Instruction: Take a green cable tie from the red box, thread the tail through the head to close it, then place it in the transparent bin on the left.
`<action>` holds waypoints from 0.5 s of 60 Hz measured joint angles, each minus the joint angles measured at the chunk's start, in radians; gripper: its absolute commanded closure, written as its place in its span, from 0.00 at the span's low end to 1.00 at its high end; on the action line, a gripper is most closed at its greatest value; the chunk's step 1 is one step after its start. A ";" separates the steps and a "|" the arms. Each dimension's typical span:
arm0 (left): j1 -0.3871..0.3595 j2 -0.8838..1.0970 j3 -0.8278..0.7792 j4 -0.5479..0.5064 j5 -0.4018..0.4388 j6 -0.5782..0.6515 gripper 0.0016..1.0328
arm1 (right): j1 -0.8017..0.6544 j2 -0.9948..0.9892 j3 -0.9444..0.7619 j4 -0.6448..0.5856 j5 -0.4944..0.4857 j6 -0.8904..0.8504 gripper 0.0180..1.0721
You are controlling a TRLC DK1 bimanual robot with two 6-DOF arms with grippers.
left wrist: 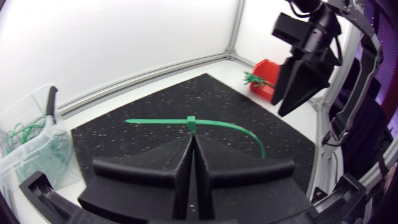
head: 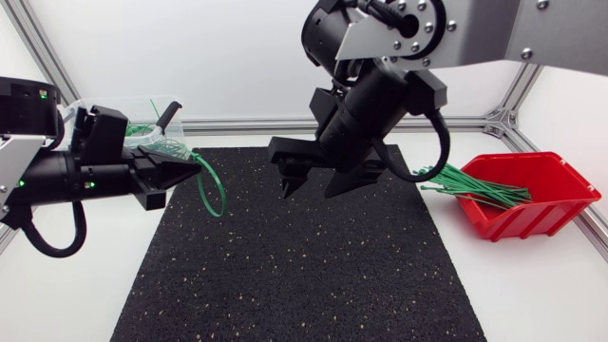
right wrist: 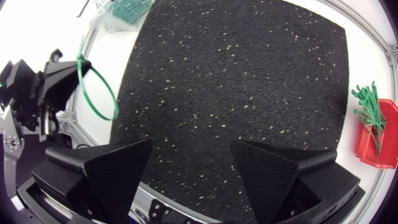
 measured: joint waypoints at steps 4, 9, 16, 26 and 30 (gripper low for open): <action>0.055 0.044 0.048 -0.004 -0.069 0.039 0.97 | -0.014 0.000 -0.013 -0.008 0.096 -0.017 0.05; 0.133 0.104 0.124 -0.007 -0.114 0.060 0.97 | -0.027 -0.001 -0.026 -0.003 0.173 -0.031 0.05; 0.232 0.172 0.235 0.014 -0.155 0.068 0.97 | -0.029 -0.026 -0.074 0.033 0.252 -0.043 0.05; 0.343 0.229 0.371 0.144 -0.259 0.054 0.97 | -0.029 -0.108 -0.147 0.090 0.344 -0.049 0.05; 0.375 0.272 0.445 0.174 -0.291 0.047 0.97 | -0.028 -0.140 -0.173 0.103 0.361 -0.049 0.05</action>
